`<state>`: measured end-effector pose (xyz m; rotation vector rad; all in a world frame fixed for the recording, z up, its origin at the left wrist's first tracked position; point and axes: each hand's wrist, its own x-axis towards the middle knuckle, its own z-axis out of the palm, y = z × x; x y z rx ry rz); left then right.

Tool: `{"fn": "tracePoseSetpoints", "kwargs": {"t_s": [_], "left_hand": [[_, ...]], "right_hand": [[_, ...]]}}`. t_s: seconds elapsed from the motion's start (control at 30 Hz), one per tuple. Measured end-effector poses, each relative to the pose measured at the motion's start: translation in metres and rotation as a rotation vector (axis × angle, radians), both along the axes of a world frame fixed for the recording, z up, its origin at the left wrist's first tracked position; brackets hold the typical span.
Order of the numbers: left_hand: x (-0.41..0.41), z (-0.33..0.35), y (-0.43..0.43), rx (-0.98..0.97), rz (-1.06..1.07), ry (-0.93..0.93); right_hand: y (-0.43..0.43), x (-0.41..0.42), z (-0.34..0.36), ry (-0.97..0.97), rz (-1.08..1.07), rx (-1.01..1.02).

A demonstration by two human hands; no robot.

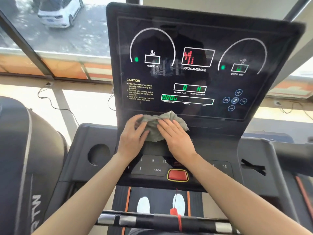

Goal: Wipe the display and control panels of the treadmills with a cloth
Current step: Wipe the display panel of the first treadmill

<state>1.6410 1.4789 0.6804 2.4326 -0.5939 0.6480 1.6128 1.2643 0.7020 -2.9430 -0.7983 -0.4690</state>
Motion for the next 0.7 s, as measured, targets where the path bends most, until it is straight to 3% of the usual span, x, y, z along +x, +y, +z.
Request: {"fn": "tracePoseSetpoints", "kwargs": {"t_s": [0.2,0.37,0.7], "left_hand": [[0.002,0.013,-0.051,0.117,-0.136,-0.191],[0.010,0.024,-0.110,0.150,-0.230,-0.171],[0.012,0.039,-0.232,0.308,-0.425,-0.201]], "right_hand": [[-0.066,-0.022,-0.006,-0.076,-0.136,0.079],[-0.117,-0.036,-0.004,-0.085,-0.264,0.161],[-0.194,-0.052,0.008,0.048,-0.580,0.551]]}}
